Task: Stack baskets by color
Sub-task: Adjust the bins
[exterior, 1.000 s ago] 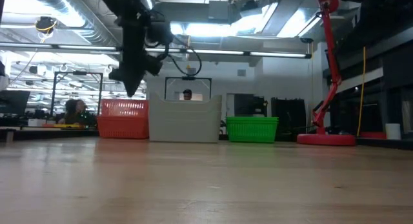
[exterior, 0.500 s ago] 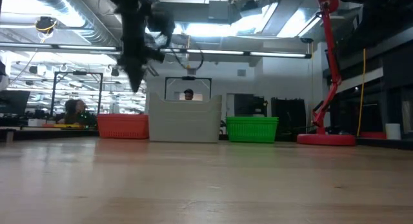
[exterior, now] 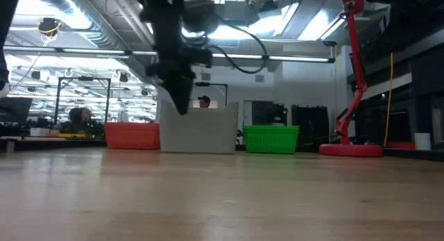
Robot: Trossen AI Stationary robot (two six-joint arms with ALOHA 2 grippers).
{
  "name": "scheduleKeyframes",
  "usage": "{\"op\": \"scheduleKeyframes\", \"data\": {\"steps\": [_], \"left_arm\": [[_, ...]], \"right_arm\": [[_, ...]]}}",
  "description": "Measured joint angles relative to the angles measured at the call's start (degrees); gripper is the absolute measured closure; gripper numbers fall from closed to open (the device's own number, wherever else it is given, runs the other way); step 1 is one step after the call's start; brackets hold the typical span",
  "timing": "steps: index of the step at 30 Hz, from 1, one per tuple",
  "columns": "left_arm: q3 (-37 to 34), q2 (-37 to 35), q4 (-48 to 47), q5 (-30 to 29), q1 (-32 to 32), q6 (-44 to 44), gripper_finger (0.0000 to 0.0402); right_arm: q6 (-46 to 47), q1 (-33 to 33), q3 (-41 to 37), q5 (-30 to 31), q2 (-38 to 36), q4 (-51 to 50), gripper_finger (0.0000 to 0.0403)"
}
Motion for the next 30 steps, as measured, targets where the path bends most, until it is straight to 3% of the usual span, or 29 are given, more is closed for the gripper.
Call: {"op": "scheduleKeyframes", "data": {"steps": [3, 9, 21, 30], "left_arm": [[1.05, 3.42, 2.07, -2.33, 0.59, 3.08, 0.0327], [1.96, 7.45, 5.13, -1.33, 5.65, 4.77, 0.0327], [2.87, 7.96, 14.74, -0.94, 11.93, 9.17, 0.0328], [2.87, 7.74, 20.93, 2.79, 11.77, 8.29, 0.0328]], "right_arm": [[0.17, 0.01, 0.00, -0.02, -0.02, 0.00, 0.0402], [0.18, 0.02, 0.00, -0.02, -0.01, 0.35, 0.0402], [0.43, 0.00, 0.02, -0.33, -0.02, 0.85, 0.0402], [0.55, 0.00, 0.02, -0.47, -0.02, 1.43, 0.0402]]}}
